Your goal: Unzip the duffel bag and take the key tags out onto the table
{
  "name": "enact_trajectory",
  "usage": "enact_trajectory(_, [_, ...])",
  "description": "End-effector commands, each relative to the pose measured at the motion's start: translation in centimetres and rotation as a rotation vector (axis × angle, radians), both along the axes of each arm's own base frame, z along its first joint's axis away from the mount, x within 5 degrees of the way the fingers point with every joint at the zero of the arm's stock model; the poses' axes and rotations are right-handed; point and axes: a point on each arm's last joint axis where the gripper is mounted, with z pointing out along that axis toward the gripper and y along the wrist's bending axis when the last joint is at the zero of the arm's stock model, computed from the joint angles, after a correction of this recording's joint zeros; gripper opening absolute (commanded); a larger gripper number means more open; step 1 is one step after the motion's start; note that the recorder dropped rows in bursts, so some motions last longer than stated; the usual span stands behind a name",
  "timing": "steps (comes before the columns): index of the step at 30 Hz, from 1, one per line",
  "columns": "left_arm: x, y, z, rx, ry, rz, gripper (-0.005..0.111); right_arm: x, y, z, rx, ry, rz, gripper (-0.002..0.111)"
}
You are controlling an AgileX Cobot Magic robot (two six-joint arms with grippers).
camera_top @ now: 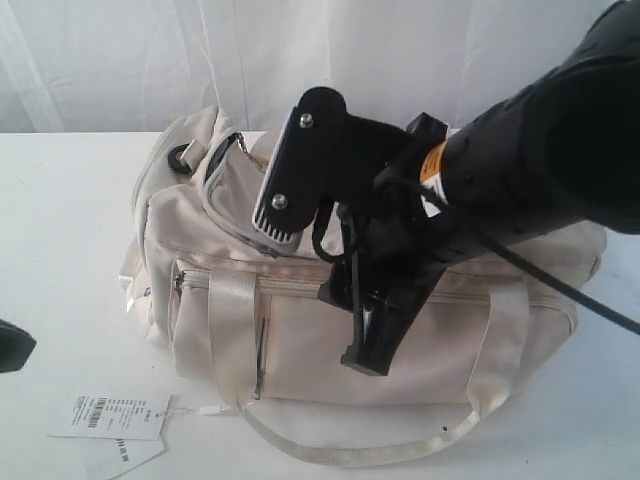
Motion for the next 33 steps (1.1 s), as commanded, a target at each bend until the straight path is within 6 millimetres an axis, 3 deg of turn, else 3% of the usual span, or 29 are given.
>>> enact_trajectory(1, [-0.4, 0.0, -1.5, -0.01, 0.03, 0.007, 0.0, 0.7, 0.7, -1.5, -0.066, -0.01, 0.009, 0.057])
enact_trajectory(4, [-0.6, 0.1, -2.1, -0.003, 0.05, 0.008, 0.0, 1.1, 0.9, -2.1, -0.092, -0.02, 0.011, 0.056])
enact_trajectory(7, [-0.6, 0.1, -2.3, -0.001, 0.056, 0.008, 0.0, 1.3, 1.1, -1.9, -0.074, -0.045, 0.009, 0.046])
enact_trajectory(11, [-0.6, 0.1, -2.3, -0.002, 0.052, 0.01, 0.0, 1.4, 1.3, -0.8, -0.034, -0.073, 0.012, 0.031])
enact_trajectory(20, [-0.6, 0.1, -2.3, -0.002, 0.052, 0.01, 0.0, 2.0, 1.6, 0.9, -0.025, -0.158, 0.025, 0.019])
enact_trajectory(25, [-0.6, 0.1, -2.3, -0.002, 0.052, 0.01, 0.0, 1.9, 1.4, 0.7, -0.049, -0.112, 0.004, 0.021])
enact_trajectory(31, [-0.6, 0.1, -2.3, -0.002, 0.052, 0.01, 0.0, 2.1, 1.2, -1.0, -0.194, -0.081, 0.034, 0.046])
enact_trajectory(33, [-0.6, 0.1, -2.3, -0.002, 0.053, 0.009, 0.0, 2.3, 1.5, -1.4, -0.203, -0.084, 0.039, 0.048])
